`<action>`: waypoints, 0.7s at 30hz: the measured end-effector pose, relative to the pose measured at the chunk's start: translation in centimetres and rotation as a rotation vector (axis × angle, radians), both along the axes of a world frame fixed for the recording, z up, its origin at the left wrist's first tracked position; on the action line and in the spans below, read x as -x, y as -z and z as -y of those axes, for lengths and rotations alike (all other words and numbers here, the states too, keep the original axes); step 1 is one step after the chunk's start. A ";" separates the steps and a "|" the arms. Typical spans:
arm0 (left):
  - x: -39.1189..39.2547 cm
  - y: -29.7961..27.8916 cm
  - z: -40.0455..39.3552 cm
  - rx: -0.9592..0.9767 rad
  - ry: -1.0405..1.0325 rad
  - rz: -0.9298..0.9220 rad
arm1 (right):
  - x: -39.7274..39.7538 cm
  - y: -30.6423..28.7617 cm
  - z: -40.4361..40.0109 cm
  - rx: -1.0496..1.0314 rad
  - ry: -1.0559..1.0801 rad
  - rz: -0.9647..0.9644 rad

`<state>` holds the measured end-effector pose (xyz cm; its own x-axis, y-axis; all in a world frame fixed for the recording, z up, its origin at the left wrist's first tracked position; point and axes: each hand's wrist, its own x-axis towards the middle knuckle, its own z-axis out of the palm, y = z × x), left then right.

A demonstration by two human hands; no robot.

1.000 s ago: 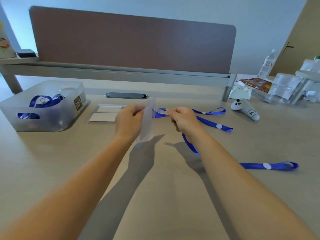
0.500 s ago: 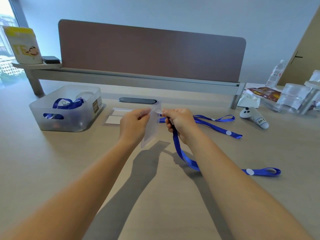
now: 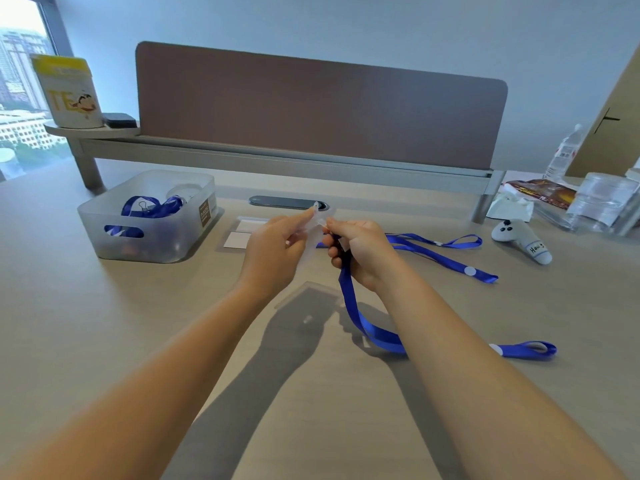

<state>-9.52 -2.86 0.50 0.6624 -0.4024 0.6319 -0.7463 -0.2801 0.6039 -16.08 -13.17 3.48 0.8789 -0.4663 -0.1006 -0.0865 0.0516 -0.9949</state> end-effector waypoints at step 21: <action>-0.6 -0.7 -1.3 -0.081 0.121 -0.075 | -0.8 0.3 -0.3 0.216 -0.025 0.043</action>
